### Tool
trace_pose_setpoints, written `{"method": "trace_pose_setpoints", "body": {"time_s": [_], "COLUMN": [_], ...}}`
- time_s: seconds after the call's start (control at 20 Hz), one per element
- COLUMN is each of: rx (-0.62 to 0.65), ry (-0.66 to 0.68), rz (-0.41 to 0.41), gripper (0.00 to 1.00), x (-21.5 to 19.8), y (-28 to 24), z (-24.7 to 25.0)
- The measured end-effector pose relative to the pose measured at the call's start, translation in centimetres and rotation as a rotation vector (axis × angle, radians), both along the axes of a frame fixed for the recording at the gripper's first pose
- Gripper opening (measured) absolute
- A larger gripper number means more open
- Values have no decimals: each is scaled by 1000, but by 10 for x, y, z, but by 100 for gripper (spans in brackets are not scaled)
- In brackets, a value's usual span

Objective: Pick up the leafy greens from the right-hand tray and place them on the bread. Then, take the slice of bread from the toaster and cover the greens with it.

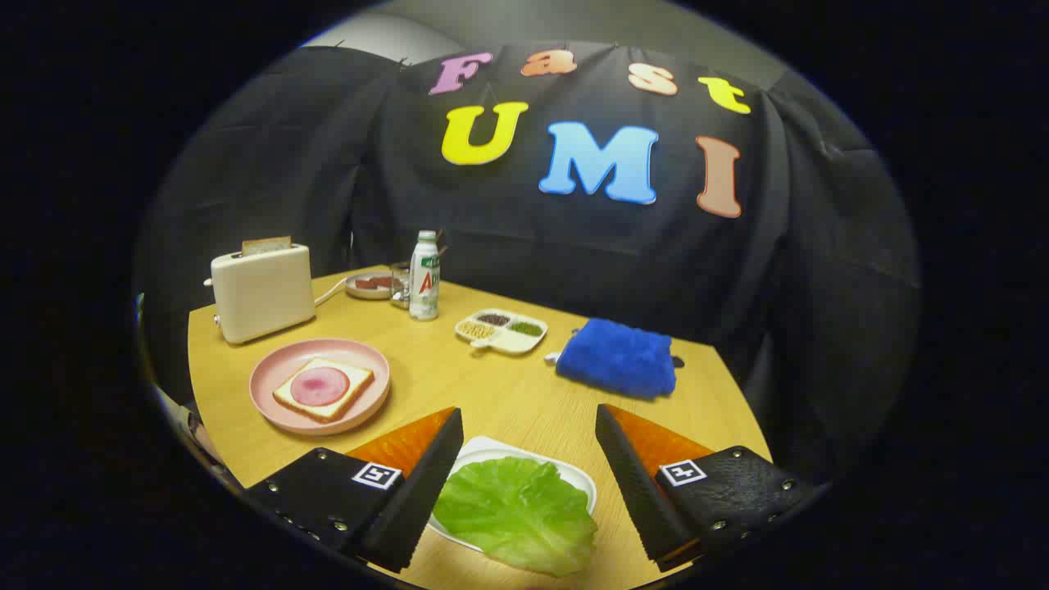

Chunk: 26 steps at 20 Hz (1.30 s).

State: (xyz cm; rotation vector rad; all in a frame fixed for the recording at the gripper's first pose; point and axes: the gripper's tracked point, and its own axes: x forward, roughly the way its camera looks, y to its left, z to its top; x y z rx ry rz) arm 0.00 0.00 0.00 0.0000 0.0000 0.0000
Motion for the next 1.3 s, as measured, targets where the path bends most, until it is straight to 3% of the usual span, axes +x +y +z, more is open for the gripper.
{"method": "trace_pose_setpoints", "body": {"time_s": [0.15, 0.4, 0.95, 1.3], "rx": [-35, -49, 30, 123], "ry": [-90, -82, 284, 422], "rz": [-28, -26, 53, 95], "gripper": [99, 99, 99, 99], "x": [-8, -11, 5, 11], "y": [-3, -1, 21, 32], "z": [28, 26, -90, -135]}}
